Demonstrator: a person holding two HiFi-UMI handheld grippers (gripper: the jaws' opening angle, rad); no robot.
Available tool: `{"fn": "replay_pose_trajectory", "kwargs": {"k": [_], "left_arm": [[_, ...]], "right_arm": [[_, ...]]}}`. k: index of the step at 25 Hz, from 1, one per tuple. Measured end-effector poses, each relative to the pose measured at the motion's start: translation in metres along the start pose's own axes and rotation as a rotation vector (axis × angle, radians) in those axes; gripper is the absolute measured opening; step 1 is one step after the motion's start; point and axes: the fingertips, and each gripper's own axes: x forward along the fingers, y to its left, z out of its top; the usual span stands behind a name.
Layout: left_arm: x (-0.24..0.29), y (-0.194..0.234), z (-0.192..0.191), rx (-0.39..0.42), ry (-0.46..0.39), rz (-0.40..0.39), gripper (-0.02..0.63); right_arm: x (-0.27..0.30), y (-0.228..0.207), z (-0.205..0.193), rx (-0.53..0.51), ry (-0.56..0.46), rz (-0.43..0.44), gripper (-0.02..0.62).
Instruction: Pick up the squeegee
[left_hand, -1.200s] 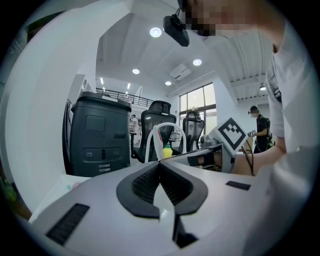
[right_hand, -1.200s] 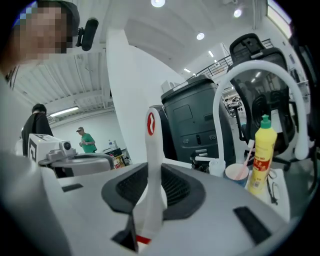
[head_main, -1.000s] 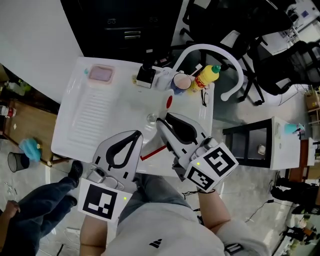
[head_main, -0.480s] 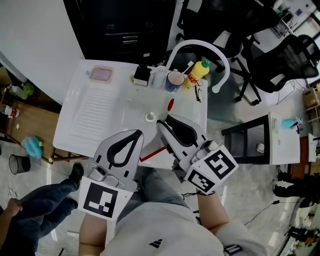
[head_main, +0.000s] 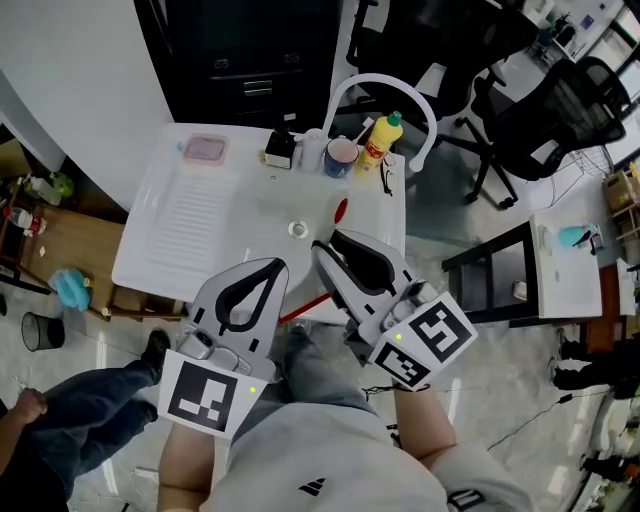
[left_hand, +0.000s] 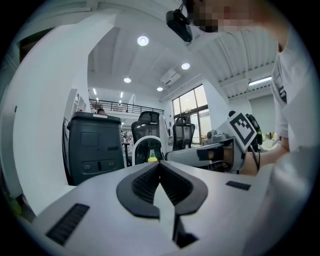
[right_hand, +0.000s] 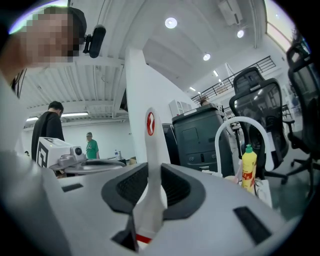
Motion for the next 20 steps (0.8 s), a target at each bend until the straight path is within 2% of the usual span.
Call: {"fn": "replay_pose_trajectory", "kwargs": {"k": [20], "left_arm": [[-0.027, -0.007, 0.014, 0.026, -0.030, 0.059, 0.012]], "right_arm": [[-0.017, 0.035, 0.013, -0.035, -0.055, 0.045, 0.092]]}}
